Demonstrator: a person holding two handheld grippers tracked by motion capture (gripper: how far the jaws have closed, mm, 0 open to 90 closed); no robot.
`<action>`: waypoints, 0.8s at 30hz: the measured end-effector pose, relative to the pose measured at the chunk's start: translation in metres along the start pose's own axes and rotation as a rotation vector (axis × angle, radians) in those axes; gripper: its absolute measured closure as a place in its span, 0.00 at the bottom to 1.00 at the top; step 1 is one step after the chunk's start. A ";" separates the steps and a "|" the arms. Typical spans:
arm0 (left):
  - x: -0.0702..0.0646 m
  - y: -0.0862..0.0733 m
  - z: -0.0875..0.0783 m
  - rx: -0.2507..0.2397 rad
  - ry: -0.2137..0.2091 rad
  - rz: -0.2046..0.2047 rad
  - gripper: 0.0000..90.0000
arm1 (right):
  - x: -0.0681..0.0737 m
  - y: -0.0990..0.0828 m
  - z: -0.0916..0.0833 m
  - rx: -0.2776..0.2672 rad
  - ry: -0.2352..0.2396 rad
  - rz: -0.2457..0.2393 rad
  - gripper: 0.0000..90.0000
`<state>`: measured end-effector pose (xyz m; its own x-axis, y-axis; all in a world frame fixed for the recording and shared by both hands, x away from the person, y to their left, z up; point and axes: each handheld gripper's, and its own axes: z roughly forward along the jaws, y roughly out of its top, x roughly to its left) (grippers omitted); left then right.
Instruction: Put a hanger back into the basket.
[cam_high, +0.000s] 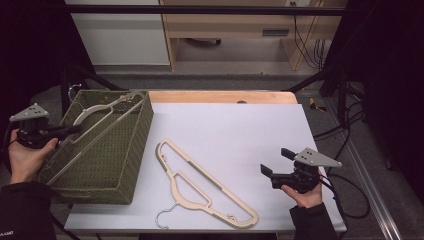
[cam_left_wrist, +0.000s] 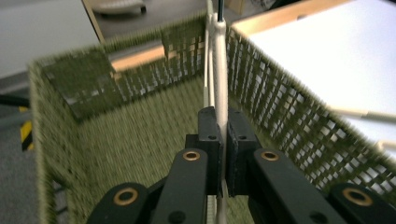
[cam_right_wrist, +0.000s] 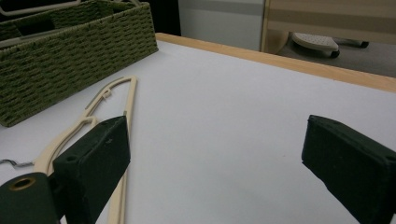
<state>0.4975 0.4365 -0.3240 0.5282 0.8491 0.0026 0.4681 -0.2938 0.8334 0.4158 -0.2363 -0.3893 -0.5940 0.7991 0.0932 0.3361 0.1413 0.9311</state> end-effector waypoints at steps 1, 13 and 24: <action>0.000 -0.003 0.003 0.013 0.002 0.000 0.96 | 0.000 0.000 0.000 0.000 0.000 0.000 0.09; -0.003 -0.033 0.035 0.080 0.009 -0.066 0.95 | 0.001 -0.001 0.003 0.006 -0.002 -0.008 0.09; 0.007 -0.047 0.039 0.152 0.129 -0.145 0.91 | 0.002 -0.002 0.005 0.019 0.005 -0.014 0.09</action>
<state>0.5069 0.4396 -0.3843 0.3578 0.9332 -0.0321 0.6387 -0.2195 0.7375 0.4176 -0.2324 -0.3930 -0.6025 0.7939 0.0818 0.3414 0.1637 0.9256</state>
